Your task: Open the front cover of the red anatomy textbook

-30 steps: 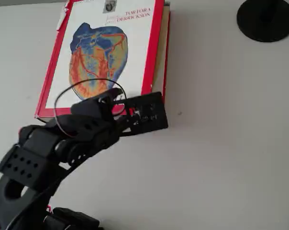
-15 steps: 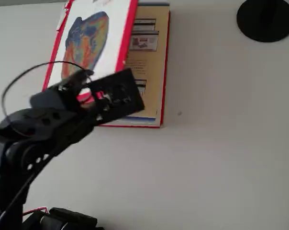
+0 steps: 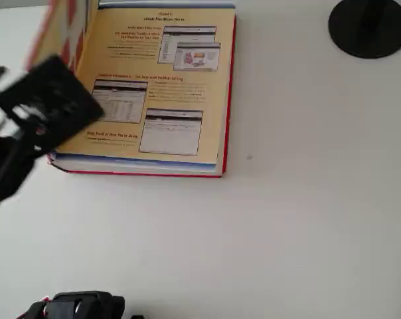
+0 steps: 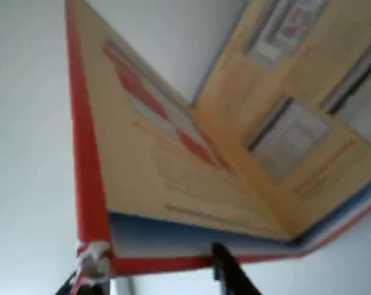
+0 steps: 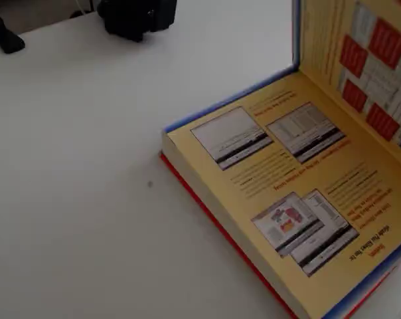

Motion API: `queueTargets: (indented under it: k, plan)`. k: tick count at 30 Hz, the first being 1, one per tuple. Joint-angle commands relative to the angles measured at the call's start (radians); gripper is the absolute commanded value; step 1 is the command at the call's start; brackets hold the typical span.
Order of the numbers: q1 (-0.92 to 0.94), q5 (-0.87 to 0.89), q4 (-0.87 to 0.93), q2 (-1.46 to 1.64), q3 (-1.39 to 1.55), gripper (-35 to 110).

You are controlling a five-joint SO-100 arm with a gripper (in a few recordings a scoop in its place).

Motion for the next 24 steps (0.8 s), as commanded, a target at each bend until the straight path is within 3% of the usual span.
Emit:
queueTargets:
  k: [1, 11, 19, 24]
  plan:
    - [-0.08, 0.008, -0.087, -0.034, -0.083, 21]
    - [-0.166, 0.032, -0.199, -0.227, -0.227, 21]
    - [-0.324, 0.051, -0.104, -0.391, -0.54, 22]
    - [-0.433, 0.04, -0.035, -0.39, -0.575, 26]
